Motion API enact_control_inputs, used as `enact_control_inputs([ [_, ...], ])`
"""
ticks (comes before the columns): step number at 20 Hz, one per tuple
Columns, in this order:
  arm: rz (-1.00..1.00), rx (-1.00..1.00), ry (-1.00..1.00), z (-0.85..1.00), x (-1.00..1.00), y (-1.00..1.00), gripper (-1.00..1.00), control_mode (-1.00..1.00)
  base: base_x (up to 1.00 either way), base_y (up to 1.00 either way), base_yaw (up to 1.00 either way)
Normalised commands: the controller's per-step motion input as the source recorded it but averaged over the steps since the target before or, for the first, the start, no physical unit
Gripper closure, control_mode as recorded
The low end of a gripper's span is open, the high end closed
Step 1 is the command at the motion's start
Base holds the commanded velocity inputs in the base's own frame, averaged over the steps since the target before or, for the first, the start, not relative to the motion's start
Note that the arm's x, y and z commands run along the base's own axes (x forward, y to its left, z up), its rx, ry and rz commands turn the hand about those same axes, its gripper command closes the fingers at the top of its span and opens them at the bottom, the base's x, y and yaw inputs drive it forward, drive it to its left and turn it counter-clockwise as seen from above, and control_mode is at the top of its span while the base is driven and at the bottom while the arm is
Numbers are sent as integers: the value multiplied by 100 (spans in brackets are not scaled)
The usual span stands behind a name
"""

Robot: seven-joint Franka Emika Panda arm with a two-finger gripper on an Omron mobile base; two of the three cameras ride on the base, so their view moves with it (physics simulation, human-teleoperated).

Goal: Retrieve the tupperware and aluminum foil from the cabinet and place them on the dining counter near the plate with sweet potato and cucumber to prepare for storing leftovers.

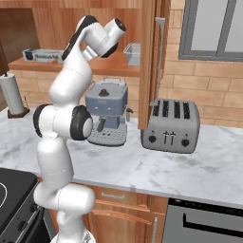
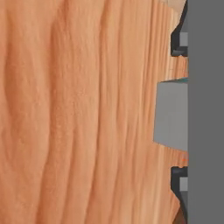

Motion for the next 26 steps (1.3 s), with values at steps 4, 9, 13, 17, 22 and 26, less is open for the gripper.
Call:
enact_control_inputs([
  [4,7,0,9,-1,36,0,-100,-100,0,0,0],
  [9,10,0,8,0,31,4,-100,-100,0,0,0],
  [13,10,0,5,0,7,21,-100,-100,0,0,0],
  [17,11,0,0,-1,0,32,-100,-100,0,0,0],
  [22,11,0,0,-3,0,36,-100,-100,0,0,0],
  [26,4,-1,-3,-38,-18,19,100,-100,0,0,0],
])
